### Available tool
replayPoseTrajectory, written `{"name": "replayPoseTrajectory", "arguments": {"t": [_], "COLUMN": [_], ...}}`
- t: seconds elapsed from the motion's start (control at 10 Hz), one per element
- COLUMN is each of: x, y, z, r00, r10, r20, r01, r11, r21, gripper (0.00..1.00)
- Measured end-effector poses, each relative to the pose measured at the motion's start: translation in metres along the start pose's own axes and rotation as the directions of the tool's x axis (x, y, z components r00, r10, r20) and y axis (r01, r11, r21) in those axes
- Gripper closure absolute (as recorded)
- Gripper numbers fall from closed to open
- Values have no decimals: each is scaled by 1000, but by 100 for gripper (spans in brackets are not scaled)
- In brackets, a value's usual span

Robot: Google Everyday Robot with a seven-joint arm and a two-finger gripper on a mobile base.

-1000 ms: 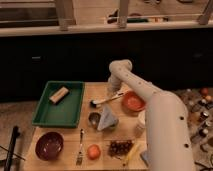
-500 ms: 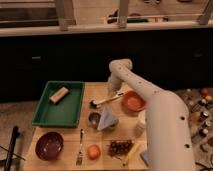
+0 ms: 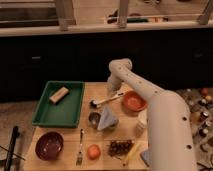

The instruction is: Place brush in purple bowl

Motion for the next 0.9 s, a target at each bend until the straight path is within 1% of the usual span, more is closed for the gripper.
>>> {"name": "replayPoseTrajectory", "arguments": {"t": [0.1, 0.7, 0.8, 0.9], "x": [0, 1, 3, 4], "y": [0, 2, 1, 1], "z": [1, 12, 14, 18], "r00": [1000, 1000, 1000, 1000], "r10": [-2, -3, 0, 4], "r20": [1, 13, 15, 18], "r01": [2, 3, 0, -4], "r11": [1000, 1000, 1000, 1000], "r21": [-1, -21, -22, -26], "gripper": [20, 21, 24, 33]}}
